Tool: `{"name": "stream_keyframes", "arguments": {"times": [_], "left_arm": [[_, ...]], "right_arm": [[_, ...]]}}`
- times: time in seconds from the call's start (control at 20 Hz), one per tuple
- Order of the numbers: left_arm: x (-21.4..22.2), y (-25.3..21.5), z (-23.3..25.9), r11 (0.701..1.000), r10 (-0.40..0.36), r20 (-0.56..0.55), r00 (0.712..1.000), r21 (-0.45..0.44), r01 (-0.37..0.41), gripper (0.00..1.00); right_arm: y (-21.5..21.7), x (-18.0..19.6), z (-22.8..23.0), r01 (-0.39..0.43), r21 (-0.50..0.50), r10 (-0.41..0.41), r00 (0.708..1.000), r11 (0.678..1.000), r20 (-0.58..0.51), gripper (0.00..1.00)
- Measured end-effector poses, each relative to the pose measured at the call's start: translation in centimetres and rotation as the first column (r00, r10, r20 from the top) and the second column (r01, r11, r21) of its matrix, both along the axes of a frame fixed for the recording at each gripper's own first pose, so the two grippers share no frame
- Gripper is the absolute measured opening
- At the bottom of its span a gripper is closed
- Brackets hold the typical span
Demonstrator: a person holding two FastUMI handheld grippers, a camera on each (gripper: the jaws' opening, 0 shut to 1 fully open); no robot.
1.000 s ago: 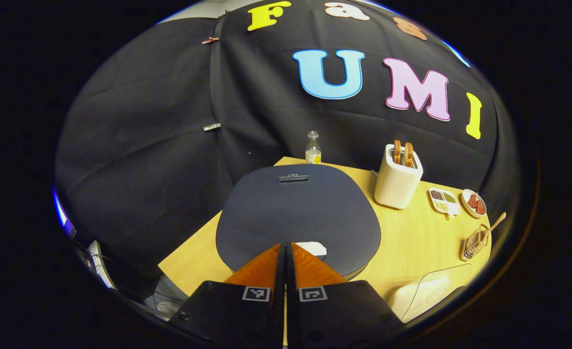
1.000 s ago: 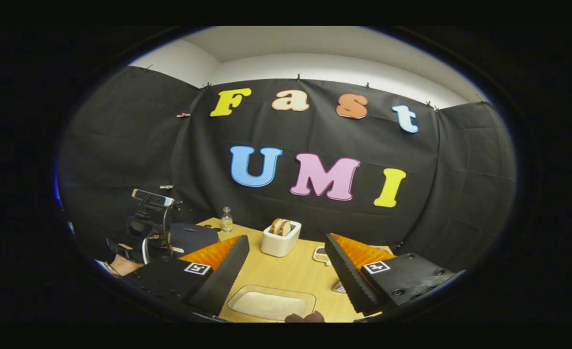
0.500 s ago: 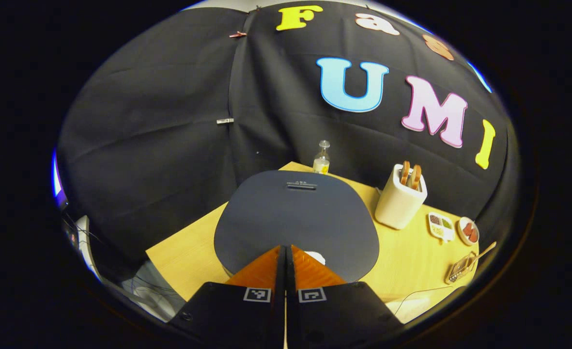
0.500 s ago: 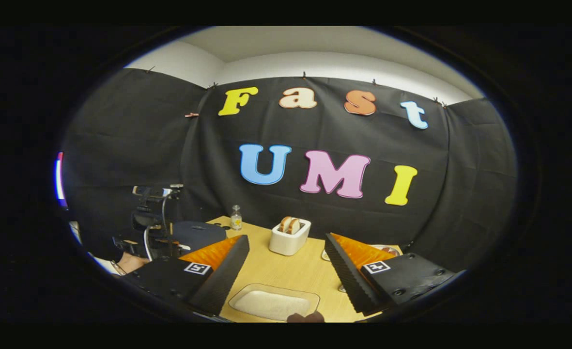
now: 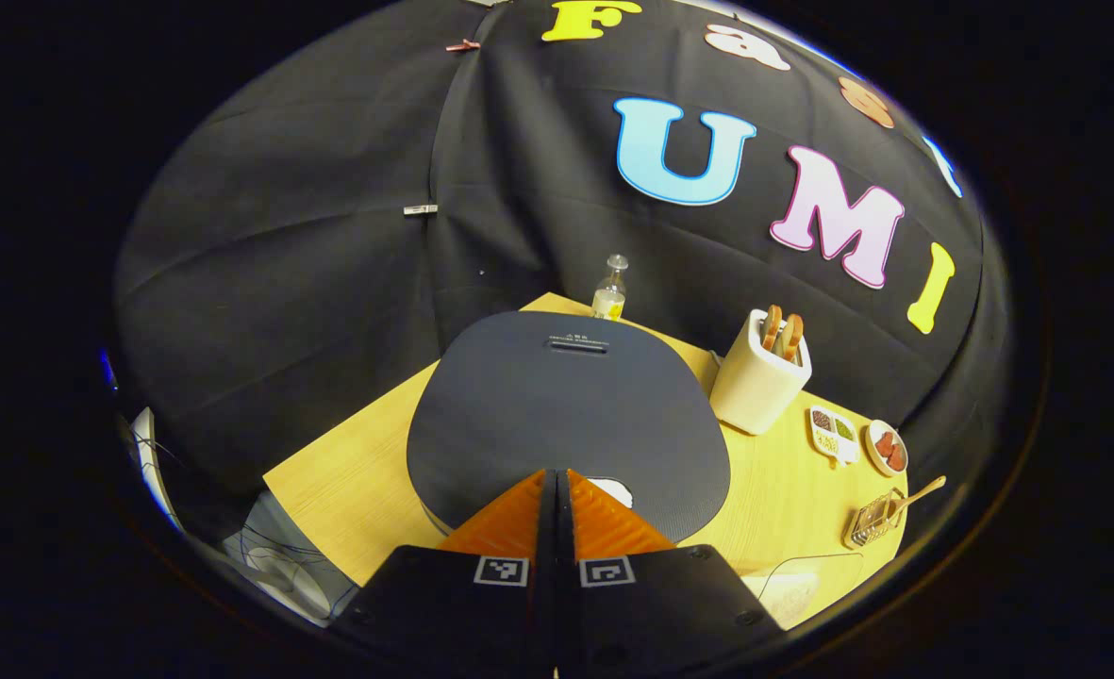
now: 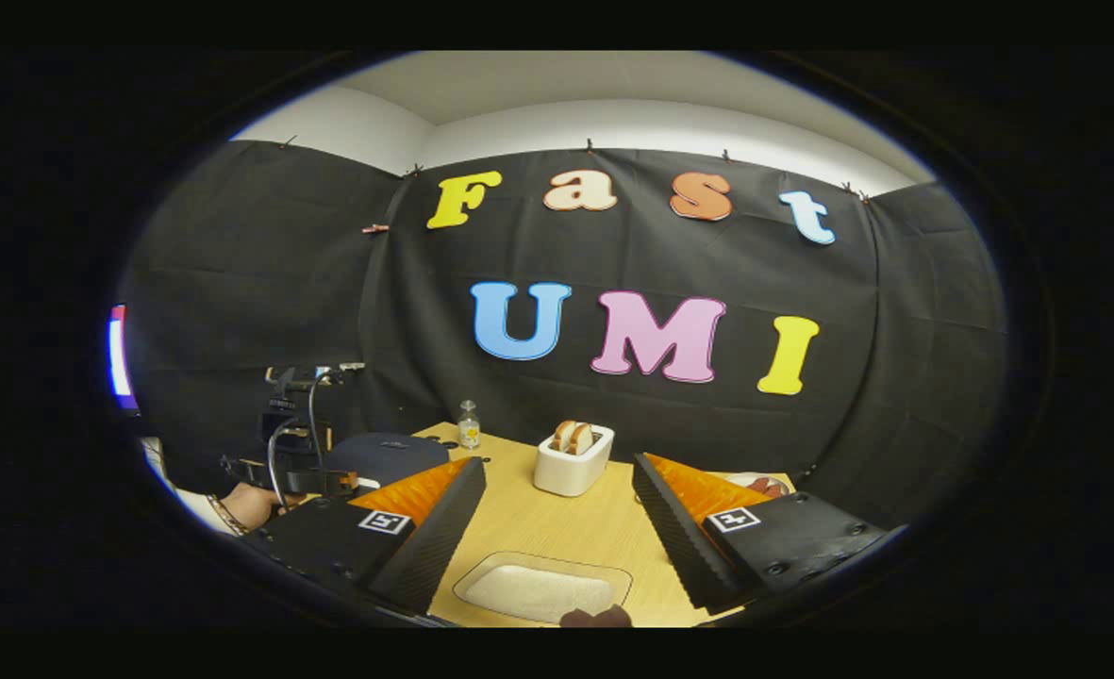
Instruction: Close the left gripper, press the button to open the rice cooker; take a wooden spoon from the chopstick holder with the right hand, scoop a spoonful of rice and pour it into the rice cooker, then put the wooden spoon back into the chopstick holder.
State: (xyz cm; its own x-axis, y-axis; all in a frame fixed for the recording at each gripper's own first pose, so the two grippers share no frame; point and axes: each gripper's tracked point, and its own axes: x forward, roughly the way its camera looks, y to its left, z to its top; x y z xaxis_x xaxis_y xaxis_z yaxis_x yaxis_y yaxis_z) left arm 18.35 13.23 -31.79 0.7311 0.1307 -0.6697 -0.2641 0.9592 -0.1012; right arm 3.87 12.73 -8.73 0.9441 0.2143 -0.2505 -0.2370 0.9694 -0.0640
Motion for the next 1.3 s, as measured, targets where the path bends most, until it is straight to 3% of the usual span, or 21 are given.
{"name": "stream_keyframes", "arguments": {"times": [0.4,0.5,0.8,1.3], "left_arm": [[1.4,0.1,10.7,0.993,-0.054,0.275,0.96,0.115,0.023,0.06],[1.2,-0.2,11.0,0.997,-0.041,0.273,0.961,0.08,0.02,0.03],[0.0,-0.6,11.9,0.994,-0.076,0.275,0.958,0.101,0.05,0.02],[-4.5,-2.9,13.0,0.991,-0.124,0.266,0.956,0.081,0.106,0.05]], "right_arm": [[-2.1,0.1,0.1,0.038,0.017,-0.038,0.999,0.999,0.004,0.98],[-2.8,0.2,0.1,0.051,0.019,-0.051,0.999,0.999,0.008,0.98],[-5.6,1.1,-0.6,0.104,0.039,-0.104,0.995,0.994,-0.001,0.98],[-14.4,3.0,-3.2,0.285,0.055,-0.283,0.958,0.957,-0.039,0.98]]}}
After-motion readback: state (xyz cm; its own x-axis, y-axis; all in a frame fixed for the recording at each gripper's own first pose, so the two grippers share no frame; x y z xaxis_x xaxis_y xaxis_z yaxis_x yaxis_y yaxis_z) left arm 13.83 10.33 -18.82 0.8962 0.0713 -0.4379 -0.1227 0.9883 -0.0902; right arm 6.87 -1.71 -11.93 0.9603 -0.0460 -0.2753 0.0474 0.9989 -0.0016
